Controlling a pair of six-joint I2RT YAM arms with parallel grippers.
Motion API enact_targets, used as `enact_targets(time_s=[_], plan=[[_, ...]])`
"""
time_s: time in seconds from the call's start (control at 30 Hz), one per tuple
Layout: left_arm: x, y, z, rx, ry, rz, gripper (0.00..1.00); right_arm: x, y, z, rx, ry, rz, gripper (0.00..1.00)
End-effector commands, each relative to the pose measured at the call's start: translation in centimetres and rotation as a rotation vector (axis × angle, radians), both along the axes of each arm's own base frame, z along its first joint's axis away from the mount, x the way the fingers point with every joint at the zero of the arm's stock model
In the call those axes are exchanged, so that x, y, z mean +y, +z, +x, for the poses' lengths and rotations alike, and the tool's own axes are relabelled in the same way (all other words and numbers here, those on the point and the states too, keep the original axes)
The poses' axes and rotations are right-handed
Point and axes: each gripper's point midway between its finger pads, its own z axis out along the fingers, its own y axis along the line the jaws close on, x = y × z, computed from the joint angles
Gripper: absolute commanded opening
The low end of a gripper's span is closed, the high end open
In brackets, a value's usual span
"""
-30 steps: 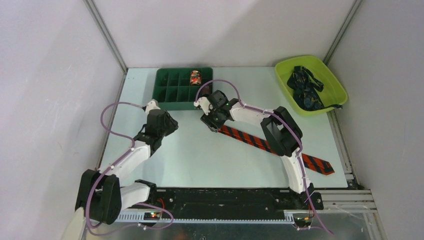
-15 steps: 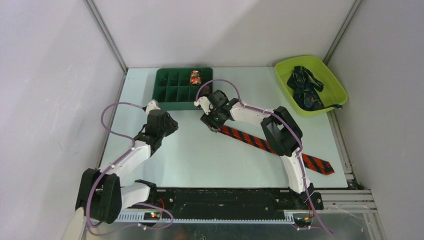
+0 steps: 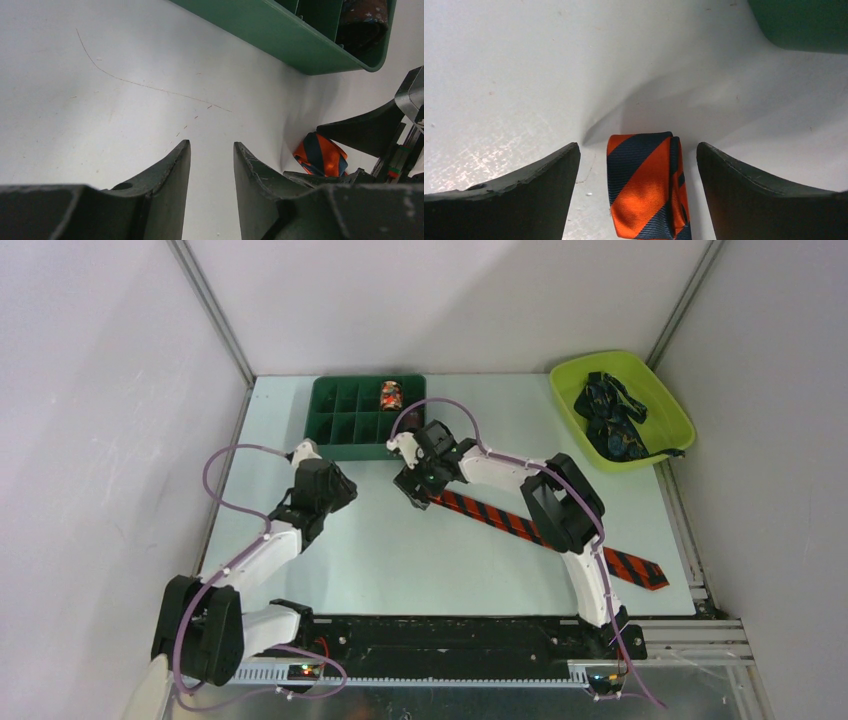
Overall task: Roll the ties
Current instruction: Roll the tie at the center of the board.
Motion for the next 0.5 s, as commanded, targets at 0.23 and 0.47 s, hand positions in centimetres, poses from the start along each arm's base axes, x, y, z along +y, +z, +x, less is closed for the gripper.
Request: enact_targets(time_s=[0.23,0.47], plan=[[-0.2,2.5,0.9,-0.083,0.003,-0.031,0.47,-0.2,11.8,3.0,-0.101,-0.318,0.31,0.89],[-2.5,3.2,2.3,-0.11,-0.085,-0.078,0.48,-4.1,14.3,1.6,0.063,-0.523,0.466,0.65]])
